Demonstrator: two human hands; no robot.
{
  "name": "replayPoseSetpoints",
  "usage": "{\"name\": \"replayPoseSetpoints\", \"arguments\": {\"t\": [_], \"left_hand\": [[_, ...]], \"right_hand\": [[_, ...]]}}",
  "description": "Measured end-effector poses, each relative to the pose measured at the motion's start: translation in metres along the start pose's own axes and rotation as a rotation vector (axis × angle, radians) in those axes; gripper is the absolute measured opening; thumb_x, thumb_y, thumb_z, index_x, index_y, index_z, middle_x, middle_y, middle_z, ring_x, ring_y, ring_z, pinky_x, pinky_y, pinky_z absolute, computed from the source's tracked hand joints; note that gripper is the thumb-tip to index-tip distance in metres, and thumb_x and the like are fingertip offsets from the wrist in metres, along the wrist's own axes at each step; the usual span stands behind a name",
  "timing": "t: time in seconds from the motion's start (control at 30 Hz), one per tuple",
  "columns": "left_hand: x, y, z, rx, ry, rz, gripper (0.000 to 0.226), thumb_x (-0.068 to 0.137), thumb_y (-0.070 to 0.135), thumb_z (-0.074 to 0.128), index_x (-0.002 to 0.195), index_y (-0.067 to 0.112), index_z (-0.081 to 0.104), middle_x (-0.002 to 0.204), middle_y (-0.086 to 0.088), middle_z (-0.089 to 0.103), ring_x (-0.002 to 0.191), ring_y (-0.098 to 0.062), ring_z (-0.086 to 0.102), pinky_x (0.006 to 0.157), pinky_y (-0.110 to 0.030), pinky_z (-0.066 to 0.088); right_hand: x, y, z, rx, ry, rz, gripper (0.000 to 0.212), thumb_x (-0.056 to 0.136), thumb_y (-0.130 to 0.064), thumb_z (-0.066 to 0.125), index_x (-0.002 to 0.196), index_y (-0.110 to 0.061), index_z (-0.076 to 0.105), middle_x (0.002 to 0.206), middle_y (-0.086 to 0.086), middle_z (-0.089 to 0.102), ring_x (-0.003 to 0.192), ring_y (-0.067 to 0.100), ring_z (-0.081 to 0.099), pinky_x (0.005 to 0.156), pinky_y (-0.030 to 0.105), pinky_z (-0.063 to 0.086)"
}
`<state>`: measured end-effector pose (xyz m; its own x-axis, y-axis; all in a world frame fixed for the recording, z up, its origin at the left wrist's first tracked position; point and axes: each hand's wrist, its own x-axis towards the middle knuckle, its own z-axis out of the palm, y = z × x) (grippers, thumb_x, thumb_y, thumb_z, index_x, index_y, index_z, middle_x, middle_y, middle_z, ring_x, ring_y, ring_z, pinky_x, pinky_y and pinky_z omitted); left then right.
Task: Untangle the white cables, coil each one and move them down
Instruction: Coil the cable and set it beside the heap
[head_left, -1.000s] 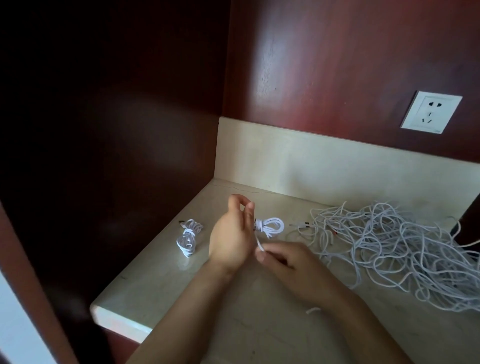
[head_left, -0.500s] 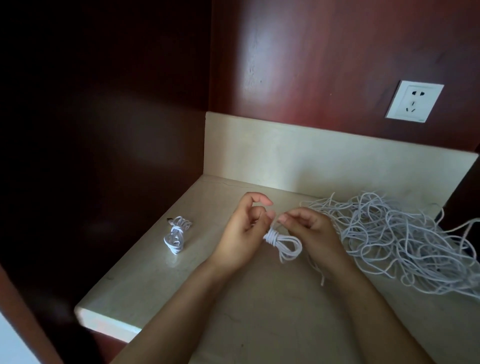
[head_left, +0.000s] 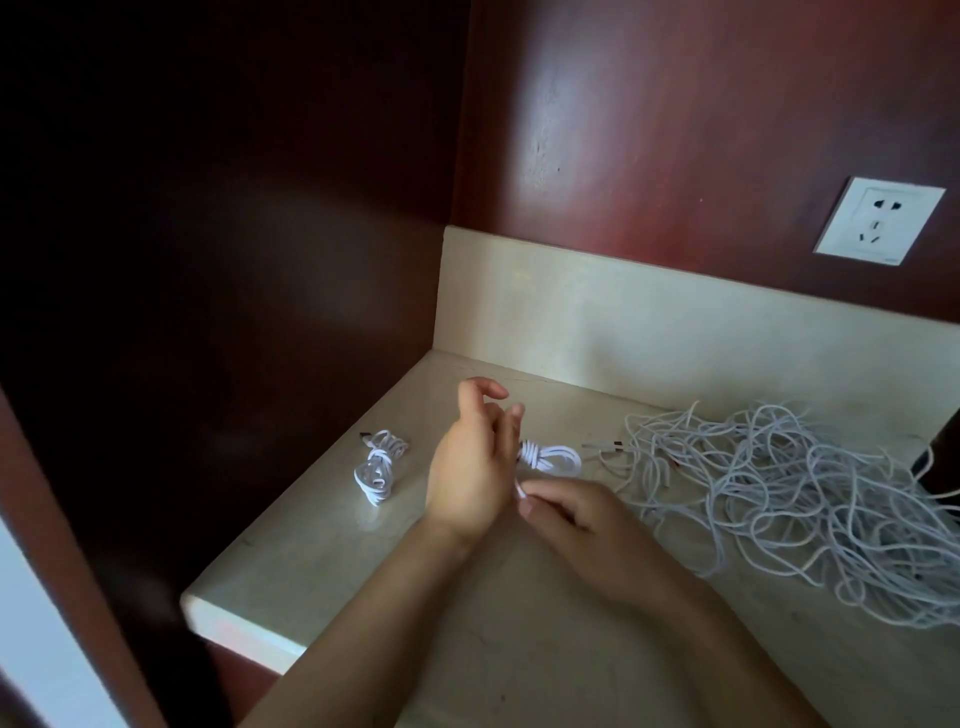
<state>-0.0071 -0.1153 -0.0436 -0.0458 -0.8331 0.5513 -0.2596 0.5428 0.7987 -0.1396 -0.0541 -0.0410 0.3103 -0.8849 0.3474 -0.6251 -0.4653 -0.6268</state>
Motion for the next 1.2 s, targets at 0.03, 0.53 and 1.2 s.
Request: {"name": "replayPoseSetpoints", "arguments": {"t": [0.03,0.53,1.2], "left_hand": [[0.000,0.000,0.000,0.022,-0.011,0.004,0.016,0.100,0.027,0.049,0.105,0.025,0.034,0.059,0.018,0.054,0.053,-0.004,0.051,0.053,-0.028,0.031],[-0.004,0.015,0.008,-0.604,-0.146,0.010,0.009,0.095,0.014,0.050,0.103,0.018,0.052,0.059,0.004,0.046,0.050,-0.005,0.042,0.050,-0.018,0.038],[-0.002,0.007,0.015,-0.377,-0.221,-0.101,0.042,0.104,0.031,0.037,0.094,0.007,0.070,0.075,0.009,0.070,0.071,-0.004,0.063,0.070,-0.019,0.047]], "right_hand": [[0.000,-0.002,-0.003,0.010,0.055,0.009,0.030,0.092,-0.041,0.049,0.067,-0.025,0.055,0.062,-0.004,0.052,0.062,0.006,0.051,0.063,0.033,0.040],[0.005,0.005,-0.022,0.542,0.320,0.269,0.004,0.074,-0.012,0.072,0.075,-0.011,0.069,0.057,-0.004,0.064,0.049,0.002,0.054,0.051,0.015,0.042],[0.006,-0.010,-0.011,0.562,0.400,0.392,0.031,0.097,-0.023,0.056,0.071,-0.013,0.069,0.045,-0.007,0.032,0.040,0.003,0.027,0.043,0.016,0.023]]}}
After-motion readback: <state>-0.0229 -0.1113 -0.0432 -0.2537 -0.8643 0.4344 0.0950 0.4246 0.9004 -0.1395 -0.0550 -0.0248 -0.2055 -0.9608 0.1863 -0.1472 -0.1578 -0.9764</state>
